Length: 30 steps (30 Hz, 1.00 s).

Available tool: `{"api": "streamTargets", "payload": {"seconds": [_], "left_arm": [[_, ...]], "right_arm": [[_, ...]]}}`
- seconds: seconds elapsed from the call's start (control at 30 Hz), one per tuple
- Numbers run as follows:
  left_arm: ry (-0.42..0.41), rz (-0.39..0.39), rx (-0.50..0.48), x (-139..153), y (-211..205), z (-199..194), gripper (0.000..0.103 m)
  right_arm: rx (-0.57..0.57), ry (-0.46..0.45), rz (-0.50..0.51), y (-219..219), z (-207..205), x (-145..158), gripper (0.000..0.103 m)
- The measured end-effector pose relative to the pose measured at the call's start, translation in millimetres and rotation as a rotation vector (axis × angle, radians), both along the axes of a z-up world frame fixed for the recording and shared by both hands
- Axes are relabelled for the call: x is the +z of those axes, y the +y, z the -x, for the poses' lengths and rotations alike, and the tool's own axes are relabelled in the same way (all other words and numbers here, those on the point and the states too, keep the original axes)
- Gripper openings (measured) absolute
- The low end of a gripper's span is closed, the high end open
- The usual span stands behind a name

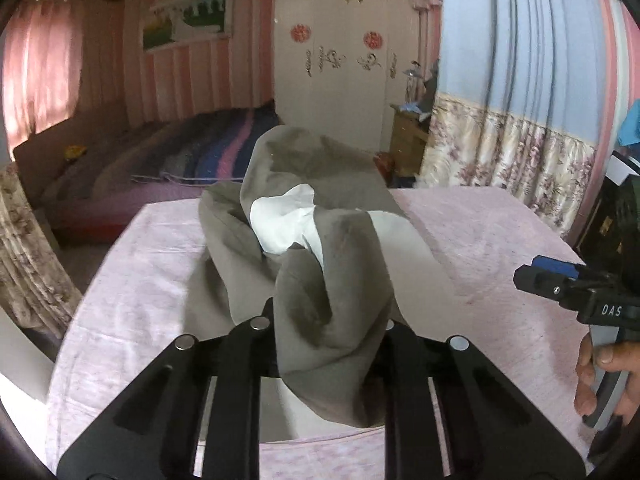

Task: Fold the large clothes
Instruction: 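Release the bundle and withdraw both grippers from the folded jacket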

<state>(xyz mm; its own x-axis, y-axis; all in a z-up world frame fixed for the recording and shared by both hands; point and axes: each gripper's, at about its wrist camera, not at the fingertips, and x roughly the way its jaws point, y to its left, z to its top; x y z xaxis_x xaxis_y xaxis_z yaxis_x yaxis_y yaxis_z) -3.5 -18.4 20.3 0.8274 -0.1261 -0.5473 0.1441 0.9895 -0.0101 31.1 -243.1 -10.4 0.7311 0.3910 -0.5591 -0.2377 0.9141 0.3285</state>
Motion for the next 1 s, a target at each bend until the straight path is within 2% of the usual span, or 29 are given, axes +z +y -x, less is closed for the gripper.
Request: {"api": "streamTargets", "payload": {"seconds": [0.13,0.2,0.33,0.37,0.43,0.47,0.53,0.63,0.67,0.73,0.83,0.87,0.93,1.0], "left_arm": [[0.082,0.076,0.065,-34,52,-8,0.021],[0.113,0.087,0.091,-58,76,-13,0.024],[0.111,0.064,0.105,-79,94,-12,0.043],[0.124,0.086,0.117,-87,102,-14,0.046],[0.145,0.163,0.137,-102,118,-15,0.061],[0.161,0.198,0.139,-110,125,-16,0.063],[0.162,0.209,0.129,-116,130,-17,0.065],[0.126,0.175,0.102,-102,128,-12,0.068],[0.105,0.163,0.104,-93,128,-9,0.071],[0.078,0.143,0.128,-69,132,-4,0.087],[0.036,0.133,0.148,-31,141,-3,0.091],[0.019,0.105,0.170,-12,142,-11,0.091],[-0.031,0.067,0.208,20,141,-29,0.099],[-0.058,0.059,0.241,39,133,-50,0.100]], "right_arm": [[0.102,-0.021,0.010,43,-9,-5,0.097],[0.158,-0.010,0.020,65,-13,-14,0.097],[0.206,0.018,0.147,104,-18,-51,0.099],[0.206,0.045,0.154,106,-21,-62,0.099],[0.216,0.086,0.125,103,-26,-81,0.100],[0.217,0.096,0.112,101,-26,-89,0.100],[0.217,0.103,0.119,101,-26,-90,0.100],[0.203,0.044,0.198,105,-21,-70,0.100],[0.197,0.025,0.204,104,-19,-61,0.100],[0.177,-0.026,0.198,99,-15,-37,0.101],[0.142,-0.077,0.178,90,-17,-4,0.101],[0.116,-0.096,0.176,88,-22,9,0.101],[0.047,-0.098,0.181,90,-44,32,0.101],[-0.053,-0.101,0.186,93,-71,57,0.101]]}}
